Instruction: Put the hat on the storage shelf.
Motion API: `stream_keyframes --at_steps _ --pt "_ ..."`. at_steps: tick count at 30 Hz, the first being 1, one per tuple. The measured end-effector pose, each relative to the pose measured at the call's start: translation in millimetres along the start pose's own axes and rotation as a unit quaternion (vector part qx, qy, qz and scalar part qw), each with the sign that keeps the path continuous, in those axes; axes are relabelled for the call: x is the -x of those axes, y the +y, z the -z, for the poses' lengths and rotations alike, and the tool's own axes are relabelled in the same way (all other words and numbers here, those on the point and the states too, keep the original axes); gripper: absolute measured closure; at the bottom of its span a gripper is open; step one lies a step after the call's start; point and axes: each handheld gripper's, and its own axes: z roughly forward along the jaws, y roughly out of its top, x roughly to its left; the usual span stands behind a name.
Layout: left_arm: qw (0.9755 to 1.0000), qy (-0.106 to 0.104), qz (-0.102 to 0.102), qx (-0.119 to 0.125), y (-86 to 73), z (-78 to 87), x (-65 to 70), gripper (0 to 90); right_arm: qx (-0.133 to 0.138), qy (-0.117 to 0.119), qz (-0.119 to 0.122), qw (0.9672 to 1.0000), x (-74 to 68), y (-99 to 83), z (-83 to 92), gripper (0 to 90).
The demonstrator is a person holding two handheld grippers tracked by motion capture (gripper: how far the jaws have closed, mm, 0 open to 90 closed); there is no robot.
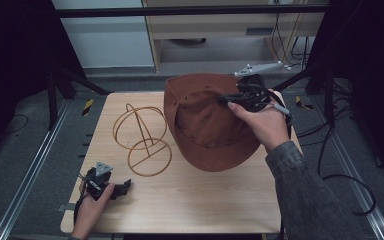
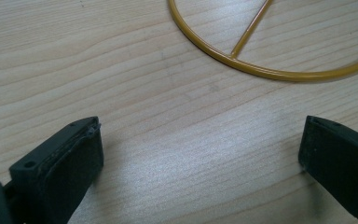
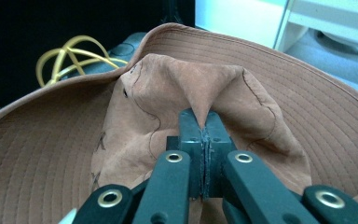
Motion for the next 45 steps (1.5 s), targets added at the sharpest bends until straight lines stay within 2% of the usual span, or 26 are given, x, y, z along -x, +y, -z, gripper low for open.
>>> stream_keyframes --at_steps 7,25,37,45 --pt "1.0 0.0 0.0 -0.001 0.1 0.1 -0.1 0.0 0.013 0.008 0.015 0.9998 -14.0 18.0 5.1 89.4" --pt "1.0 0.001 0.001 0.0 0.0 0.0 0.2 0.0 0.02 0.012 0.032 0.9992 -35.0 47.9 3.5 89.5" --pt "1.0 0.0 0.001 0.0 0.1 0.1 0.1 0.0 0.02 0.032 0.047 0.9982 -61.5 63.2 -22.8 89.4" --pt "1.0 0.0 0.0 -0.001 0.1 0.2 0.0 0.0 0.023 0.044 0.053 0.9974 -74.3 73.0 -34.8 89.4"
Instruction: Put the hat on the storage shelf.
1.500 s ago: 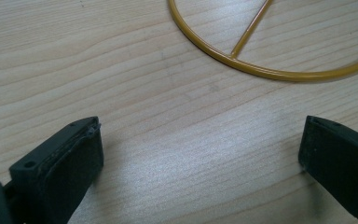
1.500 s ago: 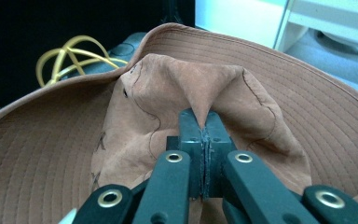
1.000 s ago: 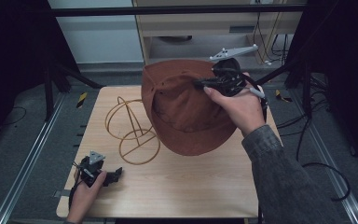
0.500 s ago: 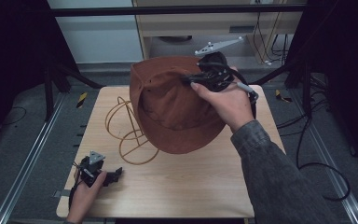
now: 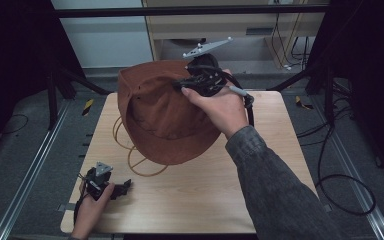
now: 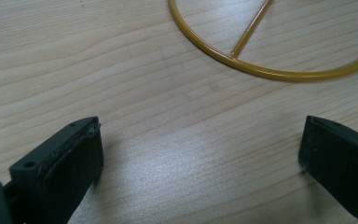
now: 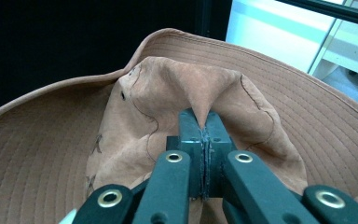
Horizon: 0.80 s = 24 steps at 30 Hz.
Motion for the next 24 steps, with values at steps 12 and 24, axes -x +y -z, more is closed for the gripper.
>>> stream_keyframes --at_steps 12,24 --pt "1.0 -0.001 0.0 0.0 -0.2 0.1 0.2 0.0 0.003 0.01 0.002 0.9999 -9.3 10.5 -12.6 89.4" --pt "1.0 -0.001 0.0 -0.001 -0.1 0.3 0.1 0.0 -0.001 0.023 0.005 0.9997 -17.6 13.2 -28.1 89.4"
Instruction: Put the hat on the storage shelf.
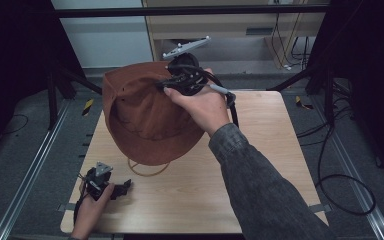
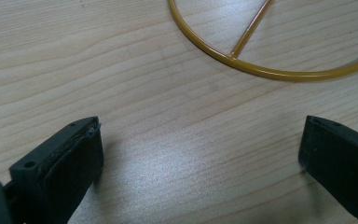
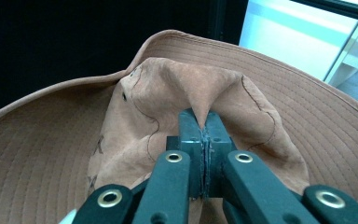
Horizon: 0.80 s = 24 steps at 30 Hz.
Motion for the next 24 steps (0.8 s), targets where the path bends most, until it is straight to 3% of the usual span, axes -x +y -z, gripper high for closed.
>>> stream_keyframes --at_steps 24 --pt "1.0 -0.001 -0.001 -0.001 0.0 0.1 -0.1 0.0 -0.018 0.016 0.007 0.9997 -11.7 1.5 -29.5 89.3"
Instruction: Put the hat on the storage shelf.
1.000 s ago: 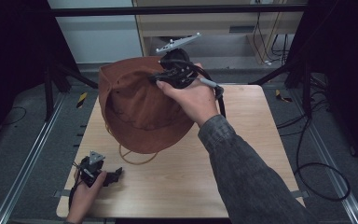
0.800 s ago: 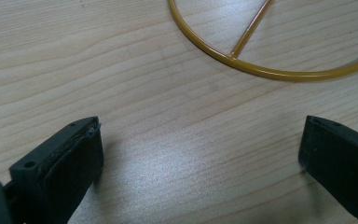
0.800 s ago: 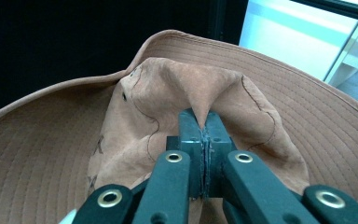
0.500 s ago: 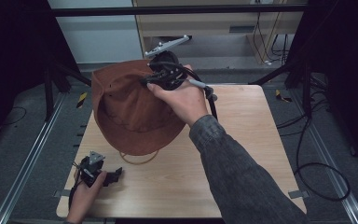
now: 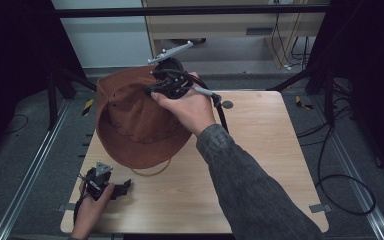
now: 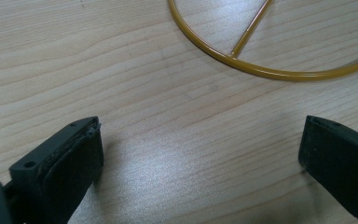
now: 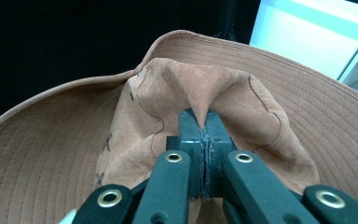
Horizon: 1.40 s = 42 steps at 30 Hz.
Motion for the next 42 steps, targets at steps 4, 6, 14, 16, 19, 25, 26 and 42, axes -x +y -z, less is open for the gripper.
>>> stream_keyframes --at_steps 4,6,14,16,19,25,26,42 --pt "1.0 0.0 0.001 0.001 0.0 -0.1 0.1 0.0 -0.002 0.001 0.0 1.0 -0.7 -0.1 -3.4 89.3" --pt "1.0 0.0 0.001 0.001 0.0 -0.1 0.1 0.0 -0.004 0.002 -0.001 1.0 -0.9 0.0 -5.4 89.3" --pt "1.0 0.0 0.001 0.001 0.0 -0.1 0.1 0.0 -0.01 0.007 -0.001 0.9999 -3.5 -0.5 -14.5 89.3" --pt "1.0 0.0 0.001 0.001 0.0 -0.1 0.1 0.0 -0.01 0.008 0.0 0.9999 -3.9 -0.4 -15.4 89.3" --pt "1.0 0.0 0.001 0.001 0.0 -0.1 0.1 0.0 -0.013 0.011 0.002 0.9999 -6.1 -0.5 -18.8 89.3" --pt "1.0 0.0 0.001 0.001 0.0 -0.1 0.2 0.0 -0.018 0.013 0.003 0.9997 -6.7 -1.3 -25.7 89.3" --pt "1.0 0.0 0.001 0.001 0.0 -0.1 0.1 0.0 -0.02 0.013 0.002 0.9997 -6.6 -1.5 -27.3 89.2" --pt "1.0 0.0 0.001 0.001 -0.1 -0.2 0.3 0.0 -0.057 0.016 -0.006 0.9982 -7.3 -11.4 -52.3 88.6"
